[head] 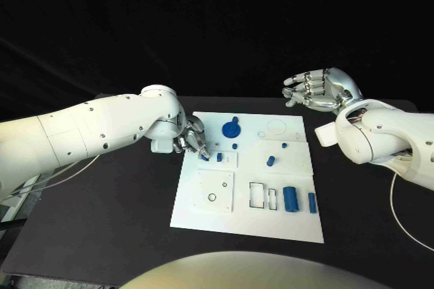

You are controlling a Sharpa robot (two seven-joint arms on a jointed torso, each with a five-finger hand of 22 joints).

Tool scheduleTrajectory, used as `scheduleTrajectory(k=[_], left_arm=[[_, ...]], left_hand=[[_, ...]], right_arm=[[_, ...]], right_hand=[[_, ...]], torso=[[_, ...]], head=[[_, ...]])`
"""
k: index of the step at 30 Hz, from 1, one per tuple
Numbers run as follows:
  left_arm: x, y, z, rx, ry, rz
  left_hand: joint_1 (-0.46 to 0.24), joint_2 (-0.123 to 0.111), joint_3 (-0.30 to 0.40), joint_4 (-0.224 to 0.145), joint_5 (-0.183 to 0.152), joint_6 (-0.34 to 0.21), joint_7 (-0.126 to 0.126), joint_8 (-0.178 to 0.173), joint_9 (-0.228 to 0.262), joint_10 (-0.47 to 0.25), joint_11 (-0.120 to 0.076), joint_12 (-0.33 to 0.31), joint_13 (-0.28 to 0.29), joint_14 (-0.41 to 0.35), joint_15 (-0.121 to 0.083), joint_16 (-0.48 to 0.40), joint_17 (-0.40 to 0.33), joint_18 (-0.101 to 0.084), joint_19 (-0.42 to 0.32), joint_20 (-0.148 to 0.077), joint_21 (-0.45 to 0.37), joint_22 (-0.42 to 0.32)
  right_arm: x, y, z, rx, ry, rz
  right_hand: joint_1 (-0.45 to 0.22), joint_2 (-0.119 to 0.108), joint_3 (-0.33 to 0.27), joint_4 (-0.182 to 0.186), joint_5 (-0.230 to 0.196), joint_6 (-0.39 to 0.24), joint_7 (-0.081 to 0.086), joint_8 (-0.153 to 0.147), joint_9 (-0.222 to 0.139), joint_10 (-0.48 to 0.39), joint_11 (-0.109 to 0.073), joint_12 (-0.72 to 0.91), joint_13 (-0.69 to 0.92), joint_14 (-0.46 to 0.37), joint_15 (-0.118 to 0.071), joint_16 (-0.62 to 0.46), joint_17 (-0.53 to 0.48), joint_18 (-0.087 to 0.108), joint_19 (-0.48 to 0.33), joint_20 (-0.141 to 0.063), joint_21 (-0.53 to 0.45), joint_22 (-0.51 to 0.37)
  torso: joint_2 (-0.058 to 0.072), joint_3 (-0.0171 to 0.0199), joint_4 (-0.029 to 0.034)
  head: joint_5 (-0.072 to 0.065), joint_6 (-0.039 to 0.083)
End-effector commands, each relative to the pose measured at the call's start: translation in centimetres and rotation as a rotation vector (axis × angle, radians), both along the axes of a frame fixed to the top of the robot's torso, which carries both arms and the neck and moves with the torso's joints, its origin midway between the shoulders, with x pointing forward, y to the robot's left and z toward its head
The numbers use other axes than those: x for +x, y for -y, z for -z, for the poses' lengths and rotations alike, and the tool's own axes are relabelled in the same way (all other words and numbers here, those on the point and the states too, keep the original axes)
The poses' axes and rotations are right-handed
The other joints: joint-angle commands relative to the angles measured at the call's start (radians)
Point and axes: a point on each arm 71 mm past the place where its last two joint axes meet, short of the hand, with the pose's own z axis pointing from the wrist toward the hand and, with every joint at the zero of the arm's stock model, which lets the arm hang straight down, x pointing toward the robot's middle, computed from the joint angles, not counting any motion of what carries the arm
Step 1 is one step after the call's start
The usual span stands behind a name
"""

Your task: Assemble the parts on the task board

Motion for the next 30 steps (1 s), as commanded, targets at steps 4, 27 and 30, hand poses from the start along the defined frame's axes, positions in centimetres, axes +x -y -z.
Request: scheduleTrajectory(k=[4, 27, 30], left_arm=[[0.09, 0.21, -0.08, -0.006, 0.009, -0.005], [-0.04, 0.15, -0.10, -0.009, 0.007, -0.006], [-0.06, 0.19, -0.10, -0.008, 0.006, -0.005]], left_hand=[[0.000, 0.008, 0.184, -0.179, 0.006, 0.010, -0.010, 0.003, 0.001, 0.005, -0.003, -0.005, 0.000, 0.066, -0.005, 0.000, 0.116, -0.010, 0.005, -0.001, 0.006, 0.002], [-0.002, 0.007, 0.187, -0.182, 0.007, 0.011, -0.010, 0.004, 0.001, 0.006, -0.003, -0.004, 0.001, 0.066, -0.005, 0.001, 0.117, -0.011, 0.006, -0.001, 0.007, 0.004], [-0.002, 0.007, 0.187, -0.182, 0.007, 0.011, -0.010, 0.004, 0.001, 0.006, -0.003, -0.004, 0.001, 0.066, -0.005, 0.001, 0.117, -0.011, 0.006, -0.001, 0.007, 0.004]], right_arm=[[-0.06, -0.16, 0.02, 0.000, -0.001, -0.017], [-0.06, -0.15, 0.02, 0.000, -0.001, -0.017], [-0.05, -0.15, 0.02, 0.000, -0.001, -0.017]], right_hand=[[-0.011, 0.002, -0.001, -0.001, -0.003, 0.005, 0.005, -0.006, -0.001, 0.005, 0.001, -0.005, -0.001, 0.004, 0.005, -0.003, -0.001, 0.004, -0.001, 0.005, -0.003, -0.001], [-0.011, 0.002, -0.001, -0.001, -0.003, 0.005, 0.005, -0.006, -0.001, 0.005, 0.001, -0.005, -0.001, 0.004, 0.005, -0.003, -0.001, 0.004, -0.001, 0.005, -0.003, -0.001], [-0.011, 0.002, -0.001, -0.001, -0.003, 0.005, 0.005, -0.006, -0.001, 0.005, 0.001, -0.005, -0.001, 0.004, 0.005, -0.003, -0.001, 0.004, -0.001, 0.005, -0.003, -0.001]], torso=[[0.001, -0.0002, -0.0008], [0.000, -0.0001, 0.0000], [0.000, 0.0002, 0.0001]], head=[[-0.001, 0.000], [-0.002, -0.003], [-0.002, -0.004]])
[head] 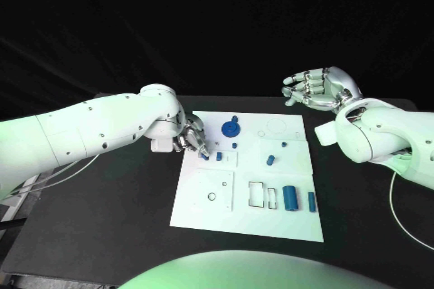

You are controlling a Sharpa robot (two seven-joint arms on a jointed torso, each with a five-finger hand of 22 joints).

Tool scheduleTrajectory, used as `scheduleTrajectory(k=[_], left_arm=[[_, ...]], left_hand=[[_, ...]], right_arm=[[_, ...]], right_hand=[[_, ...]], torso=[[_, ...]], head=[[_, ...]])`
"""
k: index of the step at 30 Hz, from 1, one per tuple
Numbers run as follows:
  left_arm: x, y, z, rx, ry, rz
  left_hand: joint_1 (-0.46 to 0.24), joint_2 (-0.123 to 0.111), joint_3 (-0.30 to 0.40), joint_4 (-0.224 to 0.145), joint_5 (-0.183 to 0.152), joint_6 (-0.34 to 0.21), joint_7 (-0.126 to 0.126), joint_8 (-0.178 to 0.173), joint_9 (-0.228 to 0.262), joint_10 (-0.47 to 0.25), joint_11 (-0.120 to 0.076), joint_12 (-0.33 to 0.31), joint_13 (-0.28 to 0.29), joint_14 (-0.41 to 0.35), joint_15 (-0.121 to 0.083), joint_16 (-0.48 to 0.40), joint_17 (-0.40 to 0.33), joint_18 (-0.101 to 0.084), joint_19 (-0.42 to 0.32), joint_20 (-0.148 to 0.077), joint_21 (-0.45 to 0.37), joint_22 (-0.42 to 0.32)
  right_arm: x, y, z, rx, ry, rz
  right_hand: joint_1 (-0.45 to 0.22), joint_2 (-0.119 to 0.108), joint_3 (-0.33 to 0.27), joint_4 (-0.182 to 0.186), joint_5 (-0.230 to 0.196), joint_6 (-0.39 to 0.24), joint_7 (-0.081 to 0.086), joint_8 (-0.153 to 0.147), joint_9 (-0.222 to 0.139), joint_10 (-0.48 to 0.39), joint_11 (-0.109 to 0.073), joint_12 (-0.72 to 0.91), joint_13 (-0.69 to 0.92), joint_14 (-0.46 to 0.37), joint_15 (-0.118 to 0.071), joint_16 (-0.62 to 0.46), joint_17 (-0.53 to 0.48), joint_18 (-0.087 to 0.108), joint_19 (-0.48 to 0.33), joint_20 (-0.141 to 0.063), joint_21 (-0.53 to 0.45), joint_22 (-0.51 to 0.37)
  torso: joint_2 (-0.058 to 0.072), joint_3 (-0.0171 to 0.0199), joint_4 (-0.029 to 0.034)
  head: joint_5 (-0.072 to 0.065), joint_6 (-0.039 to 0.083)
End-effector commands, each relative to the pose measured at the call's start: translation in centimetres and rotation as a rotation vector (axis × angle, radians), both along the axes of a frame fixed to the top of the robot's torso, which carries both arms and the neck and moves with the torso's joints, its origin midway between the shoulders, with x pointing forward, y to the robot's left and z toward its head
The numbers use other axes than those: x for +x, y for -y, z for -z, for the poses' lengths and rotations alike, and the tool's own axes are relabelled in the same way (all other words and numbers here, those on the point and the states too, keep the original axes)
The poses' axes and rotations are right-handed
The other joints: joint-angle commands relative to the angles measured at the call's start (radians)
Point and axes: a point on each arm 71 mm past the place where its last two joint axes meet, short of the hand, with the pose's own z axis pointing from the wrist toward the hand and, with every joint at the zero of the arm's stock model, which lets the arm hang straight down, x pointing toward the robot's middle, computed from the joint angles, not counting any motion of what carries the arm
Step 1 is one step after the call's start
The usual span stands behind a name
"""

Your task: Assemble the parts on the task board

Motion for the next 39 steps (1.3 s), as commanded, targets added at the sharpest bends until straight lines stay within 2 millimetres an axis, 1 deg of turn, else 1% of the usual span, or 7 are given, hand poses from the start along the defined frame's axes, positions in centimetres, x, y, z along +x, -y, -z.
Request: scheduleTrajectory(k=[1, 4, 10, 17, 27, 36, 39], left_arm=[[-0.08, 0.22, -0.04, -0.004, -0.005, 0.006], [-0.07, 0.28, -0.02, -0.003, -0.006, 0.007], [-0.02, 0.35, 0.10, 0.000, -0.007, 0.008], [-0.02, 0.41, 0.15, 0.001, -0.007, 0.009], [-0.15, 0.35, 0.21, 0.012, -0.015, 0.018], [-0.15, 0.26, 0.23, 0.016, -0.016, 0.018], [-0.13, 0.24, 0.23, 0.016, -0.015, 0.016]], left_hand=[[-0.002, 0.007, 0.187, -0.182, 0.003, 0.011, -0.010, 0.003, 0.001, 0.006, -0.003, -0.004, 0.001, 0.066, -0.005, 0.001, 0.117, -0.011, 0.006, -0.001, 0.003, 0.000], [-0.002, 0.007, 0.187, -0.182, 0.003, 0.011, -0.010, 0.003, 0.001, 0.006, -0.003, -0.004, 0.001, 0.066, -0.005, 0.001, 0.117, -0.011, 0.006, -0.001, 0.003, 0.000], [-0.004, 0.006, 0.191, -0.185, 0.006, 0.012, -0.010, 0.004, 0.001, 0.008, -0.003, -0.004, 0.002, 0.066, -0.005, 0.001, 0.117, -0.011, 0.007, -0.001, 0.004, 0.003], [-0.007, 0.004, 0.194, -0.187, 0.010, 0.014, -0.010, 0.004, 0.001, 0.010, -0.003, -0.003, 0.004, 0.067, -0.005, 0.001, 0.118, -0.012, 0.008, -0.001, 0.006, 0.006], [-0.008, 0.003, 0.196, -0.189, 0.013, 0.015, -0.010, 0.005, 0.001, 0.011, -0.003, -0.001, 0.006, 0.066, -0.005, 0.001, 0.117, -0.012, 0.009, -0.001, 0.007, 0.008], [-0.015, -0.002, 0.201, -0.194, 0.025, 0.019, -0.011, 0.006, 0.002, 0.014, -0.004, -0.001, 0.006, 0.066, -0.006, 0.001, 0.117, -0.013, 0.010, -0.001, 0.010, 0.012], [-0.023, -0.005, 0.206, -0.198, 0.040, 0.022, -0.012, 0.008, 0.002, 0.018, -0.005, 0.000, 0.007, 0.067, -0.007, 0.001, 0.118, -0.013, 0.011, -0.002, 0.011, 0.014]], right_arm=[[-0.05, -0.16, 0.02, 0.000, -0.001, -0.017], [-0.05, -0.18, 0.02, 0.000, -0.001, -0.018], [-0.07, -0.16, 0.03, 0.000, -0.002, -0.018], [-0.08, -0.16, 0.03, 0.000, -0.002, -0.019], [-0.07, -0.16, 0.04, 0.000, -0.003, -0.019], [-0.06, -0.16, 0.06, 0.000, -0.003, -0.020], [-0.08, -0.12, 0.06, 0.000, -0.003, -0.019]], right_hand=[[-0.011, 0.002, -0.001, -0.001, -0.003, 0.005, 0.005, -0.006, -0.001, 0.005, 0.001, -0.005, -0.001, 0.004, 0.005, -0.003, -0.001, 0.004, -0.001, 0.005, -0.003, -0.001], [-0.011, 0.002, -0.001, -0.001, -0.003, 0.005, 0.005, -0.006, -0.001, 0.005, 0.001, -0.005, -0.001, 0.004, 0.005, -0.003, -0.001, 0.004, -0.001, 0.005, -0.003, -0.001], [-0.011, 0.002, -0.001, -0.001, -0.003, 0.005, 0.005, -0.006, -0.001, 0.005, 0.001, -0.005, -0.001, 0.004, 0.005, -0.003, -0.001, 0.004, -0.001, 0.005, -0.003, -0.001], [-0.011, 0.002, -0.001, -0.001, -0.003, 0.005, 0.005, -0.006, -0.001, 0.005, 0.001, -0.005, -0.001, 0.004, 0.005, -0.003, -0.001, 0.004, -0.001, 0.005, -0.003, -0.001], [-0.011, 0.002, -0.001, -0.001, -0.003, 0.005, 0.005, -0.006, -0.001, 0.005, 0.001, -0.005, -0.001, 0.004, 0.005, -0.003, -0.001, 0.004, -0.001, 0.005, -0.003, -0.001], [-0.011, 0.002, -0.001, -0.001, -0.003, 0.005, 0.005, -0.006, -0.001, 0.005, 0.001, -0.005, -0.001, 0.004, 0.005, -0.003, -0.001, 0.004, -0.001, 0.005, -0.003, -0.001], [-0.011, 0.002, -0.001, -0.001, -0.003, 0.005, 0.005, -0.006, -0.001, 0.005, 0.001, -0.005, -0.001, 0.004, 0.005, -0.003, -0.001, 0.004, -0.001, 0.005, -0.003, -0.001]], torso=[[0.000, 0.0001, 0.0001], [0.000, 0.0006, 0.0003], [0.000, 0.0000, -0.0008], [0.000, 0.0011, 0.0000], [0.000, 0.0006, -0.0003], [0.000, 0.0005, -0.0003], [0.000, 0.0006, 0.0001]], head=[[0.001, -0.001], [0.001, -0.001], [0.000, -0.001], [-0.001, -0.002], [0.000, -0.004], [0.001, -0.004], [0.002, -0.004]])
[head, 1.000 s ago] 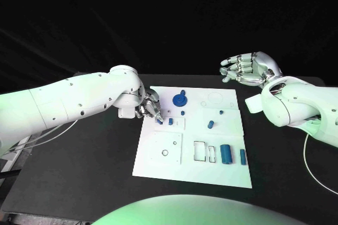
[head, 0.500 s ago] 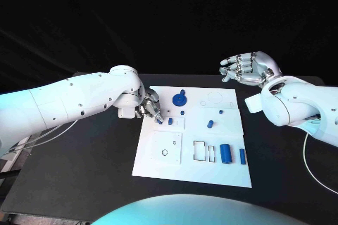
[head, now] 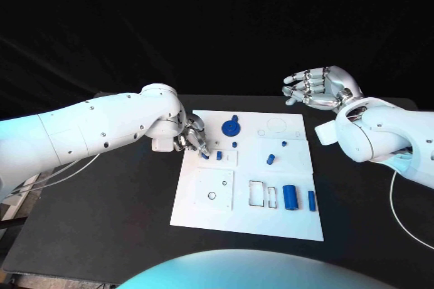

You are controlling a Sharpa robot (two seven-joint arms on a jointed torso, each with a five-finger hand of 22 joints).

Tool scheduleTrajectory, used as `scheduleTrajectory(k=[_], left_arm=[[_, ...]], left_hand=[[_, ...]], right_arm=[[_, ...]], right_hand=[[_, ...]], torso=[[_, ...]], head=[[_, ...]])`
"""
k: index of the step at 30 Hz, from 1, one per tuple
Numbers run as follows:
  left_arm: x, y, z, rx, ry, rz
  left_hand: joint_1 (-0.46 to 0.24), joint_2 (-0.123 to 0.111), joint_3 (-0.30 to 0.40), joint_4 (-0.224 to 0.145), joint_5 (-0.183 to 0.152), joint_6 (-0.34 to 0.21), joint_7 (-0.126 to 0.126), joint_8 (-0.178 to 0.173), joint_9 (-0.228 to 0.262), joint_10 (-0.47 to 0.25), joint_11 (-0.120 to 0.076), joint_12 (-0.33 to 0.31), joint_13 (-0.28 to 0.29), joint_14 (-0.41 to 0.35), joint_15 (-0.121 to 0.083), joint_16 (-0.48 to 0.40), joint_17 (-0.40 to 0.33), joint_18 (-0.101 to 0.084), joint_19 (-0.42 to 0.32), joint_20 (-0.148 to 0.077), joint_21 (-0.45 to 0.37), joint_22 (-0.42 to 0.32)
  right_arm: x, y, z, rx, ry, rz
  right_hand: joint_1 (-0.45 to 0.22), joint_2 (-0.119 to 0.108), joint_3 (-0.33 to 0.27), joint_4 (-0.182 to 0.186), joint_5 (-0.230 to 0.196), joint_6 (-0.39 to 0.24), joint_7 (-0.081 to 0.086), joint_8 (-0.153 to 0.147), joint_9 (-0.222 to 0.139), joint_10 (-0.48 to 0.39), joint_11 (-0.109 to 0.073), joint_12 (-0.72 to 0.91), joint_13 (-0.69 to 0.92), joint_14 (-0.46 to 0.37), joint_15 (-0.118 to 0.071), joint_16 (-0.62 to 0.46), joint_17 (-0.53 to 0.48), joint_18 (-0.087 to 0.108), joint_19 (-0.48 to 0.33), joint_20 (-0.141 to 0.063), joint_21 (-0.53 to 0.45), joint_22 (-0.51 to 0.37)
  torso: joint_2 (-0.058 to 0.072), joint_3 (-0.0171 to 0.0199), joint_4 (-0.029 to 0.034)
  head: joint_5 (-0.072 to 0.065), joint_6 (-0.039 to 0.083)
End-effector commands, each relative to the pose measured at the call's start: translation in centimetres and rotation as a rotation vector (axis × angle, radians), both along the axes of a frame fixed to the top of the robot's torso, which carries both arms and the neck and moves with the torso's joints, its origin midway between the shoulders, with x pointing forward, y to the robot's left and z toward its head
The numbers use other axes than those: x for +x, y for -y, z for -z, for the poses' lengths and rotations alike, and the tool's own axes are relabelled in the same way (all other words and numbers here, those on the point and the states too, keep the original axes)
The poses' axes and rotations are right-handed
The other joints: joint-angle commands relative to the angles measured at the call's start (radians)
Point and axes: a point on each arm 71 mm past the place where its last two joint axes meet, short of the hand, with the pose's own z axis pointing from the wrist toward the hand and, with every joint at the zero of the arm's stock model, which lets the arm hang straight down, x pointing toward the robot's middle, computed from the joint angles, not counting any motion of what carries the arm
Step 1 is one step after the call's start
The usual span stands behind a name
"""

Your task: Assemble the parts on the task board

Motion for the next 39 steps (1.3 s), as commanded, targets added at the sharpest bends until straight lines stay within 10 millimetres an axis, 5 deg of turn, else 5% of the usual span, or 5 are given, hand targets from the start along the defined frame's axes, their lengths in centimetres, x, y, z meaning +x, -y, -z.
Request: scheduleTrajectory(k=[1, 15, 39], left_arm=[[-0.12, 0.11, 0.05, 0.006, -0.010, 0.013], [-0.08, 0.21, 0.03, -0.004, -0.009, 0.006], [-0.10, 0.35, 0.24, 0.006, -0.016, 0.018]], left_hand=[[-0.013, -0.002, 0.207, -0.199, 0.011, 0.023, -0.012, 0.007, 0.001, 0.009, -0.002, 0.000, 0.003, 0.067, -0.007, 0.001, 0.117, -0.013, 0.008, 0.002, 0.006, 0.002], [-0.040, -0.006, 0.209, -0.202, 0.052, 0.033, -0.016, 0.012, 0.002, 0.020, -0.005, 0.009, 0.018, 0.067, -0.009, 0.001, 0.117, -0.015, 0.011, 0.000, 0.010, 0.011], [-0.052, -0.008, 0.199, -0.199, 0.056, 0.040, -0.019, 0.015, 0.003, 0.033, -0.007, 0.023, 0.042, 0.067, -0.010, 0.001, 0.117, -0.016, 0.014, -0.001, 0.014, 0.020]], right_arm=[[-0.07, -0.11, 0.03, 0.000, -0.001, -0.017], [-0.08, -0.09, 0.03, 0.000, -0.001, -0.017], [-0.08, -0.09, 0.09, 0.000, -0.002, -0.016]], right_hand=[[-0.011, 0.002, -0.001, -0.001, -0.003, 0.005, 0.005, -0.006, -0.001, 0.005, 0.001, -0.005, -0.001, 0.004, 0.005, -0.003, -0.001, 0.004, -0.001, 0.005, -0.003, -0.001], [-0.011, 0.002, -0.001, -0.001, -0.003, 0.005, 0.005, -0.006, -0.001, 0.005, 0.001, -0.005, -0.001, 0.004, 0.005, -0.003, -0.001, 0.004, -0.001, 0.005, -0.003, -0.001], [-0.015, 0.005, -0.003, -0.006, -0.003, 0.006, 0.005, -0.006, -0.004, 0.010, 0.000, -0.005, -0.020, 0.010, 0.004, -0.015, 0.001, 0.005, 0.004, 0.006, -0.011, -0.013]], torso=[[0.000, 0.0000, 0.0003], [0.000, 0.0004, -0.0001], [0.000, 0.0009, -0.0001]], head=[[0.001, 0.000], [0.000, -0.001], [0.000, -0.004]])
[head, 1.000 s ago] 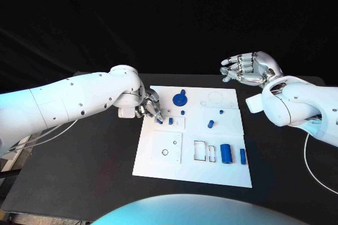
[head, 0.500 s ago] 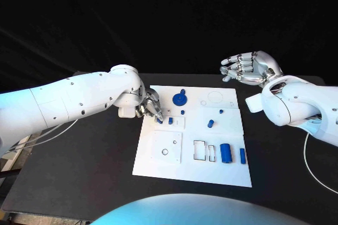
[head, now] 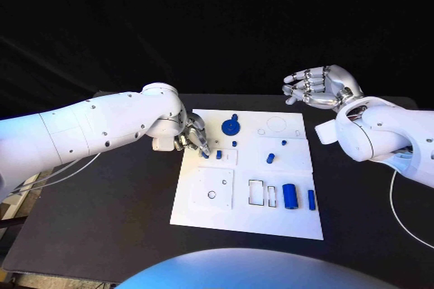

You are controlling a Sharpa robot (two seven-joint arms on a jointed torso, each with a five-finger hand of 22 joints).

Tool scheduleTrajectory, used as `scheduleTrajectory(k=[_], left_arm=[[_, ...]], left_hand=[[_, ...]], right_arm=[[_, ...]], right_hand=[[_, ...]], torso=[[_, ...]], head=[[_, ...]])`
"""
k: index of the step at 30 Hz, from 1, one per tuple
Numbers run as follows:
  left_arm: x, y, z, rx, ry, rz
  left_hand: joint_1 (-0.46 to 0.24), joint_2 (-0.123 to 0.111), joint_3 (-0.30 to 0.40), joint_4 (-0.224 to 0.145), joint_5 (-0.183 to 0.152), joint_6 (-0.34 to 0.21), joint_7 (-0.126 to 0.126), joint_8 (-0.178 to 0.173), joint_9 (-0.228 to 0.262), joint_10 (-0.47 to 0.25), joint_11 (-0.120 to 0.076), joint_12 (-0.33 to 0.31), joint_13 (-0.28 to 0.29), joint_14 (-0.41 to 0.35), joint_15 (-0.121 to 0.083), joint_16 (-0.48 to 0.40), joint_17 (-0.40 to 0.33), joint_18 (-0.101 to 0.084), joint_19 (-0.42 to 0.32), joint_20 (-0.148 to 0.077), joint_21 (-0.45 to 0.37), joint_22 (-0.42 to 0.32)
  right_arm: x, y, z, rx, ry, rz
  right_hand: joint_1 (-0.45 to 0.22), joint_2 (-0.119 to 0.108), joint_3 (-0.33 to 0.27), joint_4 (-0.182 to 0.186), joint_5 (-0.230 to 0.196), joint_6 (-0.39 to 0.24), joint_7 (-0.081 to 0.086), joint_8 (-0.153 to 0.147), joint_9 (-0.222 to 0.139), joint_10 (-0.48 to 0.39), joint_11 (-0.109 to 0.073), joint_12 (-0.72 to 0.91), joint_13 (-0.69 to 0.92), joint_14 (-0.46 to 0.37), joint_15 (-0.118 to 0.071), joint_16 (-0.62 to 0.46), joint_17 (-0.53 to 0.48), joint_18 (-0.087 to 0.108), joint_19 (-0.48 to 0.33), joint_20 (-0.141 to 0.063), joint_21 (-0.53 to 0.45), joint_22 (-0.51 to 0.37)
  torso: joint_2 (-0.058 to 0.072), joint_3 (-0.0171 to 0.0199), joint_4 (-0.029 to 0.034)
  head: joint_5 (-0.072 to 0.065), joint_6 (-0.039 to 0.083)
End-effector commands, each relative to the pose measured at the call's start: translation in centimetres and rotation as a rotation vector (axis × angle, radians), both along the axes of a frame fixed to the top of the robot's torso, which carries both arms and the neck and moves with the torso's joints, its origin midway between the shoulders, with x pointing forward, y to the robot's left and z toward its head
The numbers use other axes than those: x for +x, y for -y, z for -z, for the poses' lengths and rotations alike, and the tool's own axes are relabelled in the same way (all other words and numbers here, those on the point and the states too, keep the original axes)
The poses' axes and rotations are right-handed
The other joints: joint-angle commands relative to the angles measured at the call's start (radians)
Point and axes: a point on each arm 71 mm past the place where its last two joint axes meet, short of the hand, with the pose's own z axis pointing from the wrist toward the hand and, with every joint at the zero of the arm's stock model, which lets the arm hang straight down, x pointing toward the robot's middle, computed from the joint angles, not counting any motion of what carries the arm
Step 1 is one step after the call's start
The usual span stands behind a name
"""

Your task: Assemble the parts on the task board

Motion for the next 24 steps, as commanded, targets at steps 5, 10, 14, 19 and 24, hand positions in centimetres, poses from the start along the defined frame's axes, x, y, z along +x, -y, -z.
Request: scheduleTrajectory(k=[5, 10, 14, 19, 24], left_arm=[[-0.14, 0.11, 0.12, 0.004, -0.013, 0.015], [-0.09, -0.02, 0.14, 0.008, -0.010, 0.011], [-0.02, -0.11, 0.14, 0.009, -0.006, 0.007], [0.02, -0.17, 0.13, 0.009, -0.002, 0.002], [0.02, -0.17, 0.13, 0.009, -0.002, 0.003]], left_hand=[[-0.006, 0.010, 0.134, -0.146, 0.008, 0.025, -0.017, 0.007, 0.002, 0.016, -0.005, 0.011, 0.014, 0.071, -0.008, 0.001, 0.118, -0.018, 0.011, -0.002, 0.009, 0.009], [-0.012, 0.011, 0.129, -0.144, 0.010, 0.031, -0.019, 0.009, 0.002, 0.021, -0.007, 0.015, 0.020, 0.071, -0.009, 0.001, 0.118, -0.018, 0.011, -0.003, 0.010, 0.011], [-0.014, 0.012, 0.127, -0.143, 0.011, 0.034, -0.021, 0.010, 0.002, 0.023, -0.008, 0.016, 0.022, 0.071, -0.010, 0.001, 0.118, -0.018, 0.012, -0.004, 0.010, 0.011], [-0.014, 0.015, 0.127, -0.142, 0.013, 0.037, -0.023, 0.010, 0.001, 0.025, -0.010, 0.017, 0.024, 0.071, -0.011, 0.001, 0.119, -0.018, 0.011, -0.004, 0.010, 0.010], [-0.015, 0.018, 0.128, -0.143, 0.018, 0.039, -0.024, 0.010, 0.001, 0.028, -0.011, 0.019, 0.028, 0.071, -0.012, 0.001, 0.119, -0.018, 0.010, -0.005, 0.009, 0.009]], right_arm=[[-0.07, -0.18, 0.03, 0.000, 0.000, -0.017], [-0.07, -0.16, 0.03, 0.000, 0.000, -0.017], [-0.07, -0.18, 0.02, 0.000, 0.000, -0.017], [-0.07, -0.17, 0.02, 0.000, 0.000, -0.017], [-0.08, -0.18, 0.02, 0.001, 0.000, -0.017]], right_hand=[[-0.008, -0.002, -0.003, -0.006, -0.003, 0.002, 0.001, -0.006, -0.001, 0.009, 0.000, -0.005, -0.001, 0.004, -0.001, -0.003, 0.001, 0.005, 0.004, 0.006, -0.003, -0.001], [-0.008, -0.002, -0.003, -0.006, -0.003, 0.002, 0.001, -0.006, -0.001, 0.009, 0.000, -0.005, -0.001, 0.004, -0.001, -0.003, 0.001, 0.005, 0.004, 0.006, -0.003, -0.001], [-0.008, -0.002, -0.003, -0.006, -0.003, 0.002, 0.001, -0.006, -0.001, 0.009, 0.000, -0.005, -0.001, 0.004, -0.001, -0.003, 0.001, 0.005, 0.004, 0.006, -0.003, -0.001], [-0.008, -0.002, -0.003, -0.006, -0.003, 0.002, 0.001, -0.006, -0.001, 0.009, 0.000, -0.005, -0.001, 0.004, -0.001, -0.003, 0.001, 0.005, 0.004, 0.006, -0.003, -0.001], [-0.008, -0.002, -0.003, -0.006, -0.003, 0.002, 0.001, -0.006, -0.001, 0.009, 0.000, -0.005, -0.001, 0.004, -0.001, -0.003, 0.001, 0.005, 0.004, 0.006, -0.003, -0.001]], torso=[[0.000, -0.0002, 0.0000], [0.000, -0.0005, 0.0000], [0.000, -0.0001, 0.0001], [0.000, -0.0002, 0.0003], [0.000, 0.0001, 0.0001]], head=[[0.001, 0.000], [0.001, 0.001], [0.002, 0.000], [0.001, 0.000], [0.001, 0.000]])
